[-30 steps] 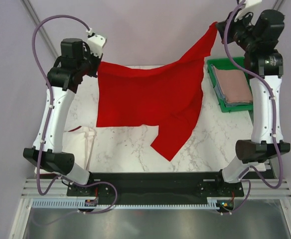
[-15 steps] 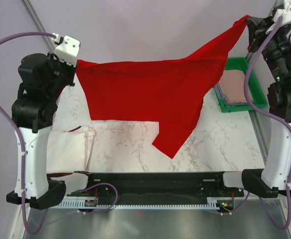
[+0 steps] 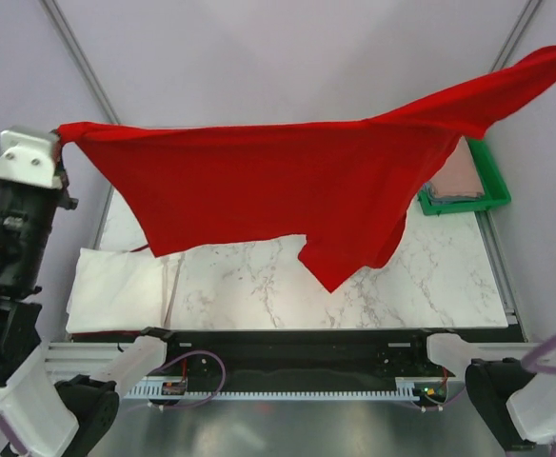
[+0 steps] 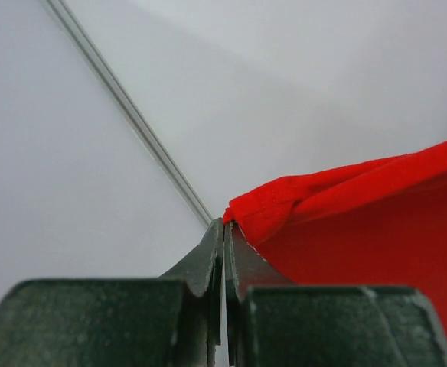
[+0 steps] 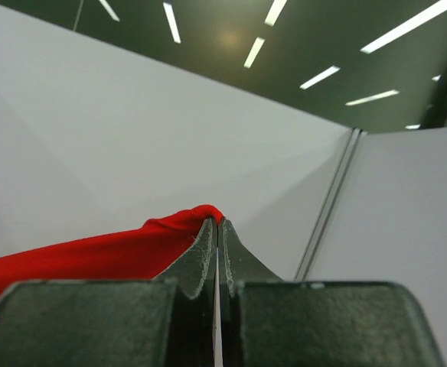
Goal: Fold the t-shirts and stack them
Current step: Flatten the tshirt out
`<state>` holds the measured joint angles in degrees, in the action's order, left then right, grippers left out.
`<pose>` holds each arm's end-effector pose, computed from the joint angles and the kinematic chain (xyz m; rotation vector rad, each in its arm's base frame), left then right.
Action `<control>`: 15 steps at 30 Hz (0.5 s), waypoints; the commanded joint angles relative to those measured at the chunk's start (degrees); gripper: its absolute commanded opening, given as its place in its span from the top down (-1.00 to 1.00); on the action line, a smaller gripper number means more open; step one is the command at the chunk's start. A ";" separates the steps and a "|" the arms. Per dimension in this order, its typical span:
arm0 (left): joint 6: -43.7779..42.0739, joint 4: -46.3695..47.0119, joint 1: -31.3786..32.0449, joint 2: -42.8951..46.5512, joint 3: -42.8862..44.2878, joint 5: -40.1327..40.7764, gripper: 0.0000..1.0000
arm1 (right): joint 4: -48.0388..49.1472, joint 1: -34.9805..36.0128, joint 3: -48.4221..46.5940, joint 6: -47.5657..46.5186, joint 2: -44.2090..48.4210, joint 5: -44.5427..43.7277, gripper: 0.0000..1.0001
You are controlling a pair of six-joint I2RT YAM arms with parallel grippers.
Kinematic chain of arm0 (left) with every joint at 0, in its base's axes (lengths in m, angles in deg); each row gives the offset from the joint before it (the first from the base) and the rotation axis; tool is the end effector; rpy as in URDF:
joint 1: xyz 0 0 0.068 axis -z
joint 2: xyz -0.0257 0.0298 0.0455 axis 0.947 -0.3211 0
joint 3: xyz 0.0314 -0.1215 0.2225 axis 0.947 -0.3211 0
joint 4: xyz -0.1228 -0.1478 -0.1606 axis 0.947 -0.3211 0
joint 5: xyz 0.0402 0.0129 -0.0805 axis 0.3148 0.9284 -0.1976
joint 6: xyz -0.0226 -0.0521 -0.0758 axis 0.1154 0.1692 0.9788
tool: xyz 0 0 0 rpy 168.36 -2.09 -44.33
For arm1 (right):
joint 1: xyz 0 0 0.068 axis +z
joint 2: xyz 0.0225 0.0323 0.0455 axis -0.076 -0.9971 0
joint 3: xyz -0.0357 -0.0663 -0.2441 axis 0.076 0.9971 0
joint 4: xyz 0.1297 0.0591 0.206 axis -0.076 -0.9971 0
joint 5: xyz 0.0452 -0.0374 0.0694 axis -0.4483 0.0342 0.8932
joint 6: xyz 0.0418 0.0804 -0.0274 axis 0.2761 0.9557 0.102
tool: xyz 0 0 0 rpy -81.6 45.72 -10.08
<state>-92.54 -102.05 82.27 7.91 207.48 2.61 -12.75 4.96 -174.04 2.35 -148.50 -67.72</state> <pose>0.0942 -0.0095 0.5872 0.3769 1.3176 0.3181 0.0645 0.0143 0.6781 -0.2715 0.8506 -0.1722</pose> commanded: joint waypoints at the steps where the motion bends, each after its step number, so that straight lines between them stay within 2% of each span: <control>1: -2.29 0.93 -0.19 0.94 3.23 1.54 0.95 | 2.35 -0.16 -2.44 -3.56 1.39 -3.54 1.00; 7: -2.29 1.10 -0.37 1.82 5.70 1.19 0.95 | 3.32 -0.16 -4.90 -5.67 2.54 -5.56 1.00; 11: -2.90 1.63 -0.37 0.33 5.26 0.48 0.96 | 5.25 -0.16 0.43 -10.58 3.24 -7.67 1.00; 14: -3.52 1.98 -0.37 -0.11 -0.08 -0.48 0.95 | 5.96 -0.16 4.57 -12.53 3.07 -7.59 1.00; 15: -3.61 2.33 -0.37 -0.20 -4.63 -0.92 0.95 | 5.87 -0.16 7.98 -13.31 3.07 -6.98 1.00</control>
<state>-93.21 -100.62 82.25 10.27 209.32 1.54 -8.38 4.96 -171.29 -6.57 -144.09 -71.50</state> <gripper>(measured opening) 0.028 0.010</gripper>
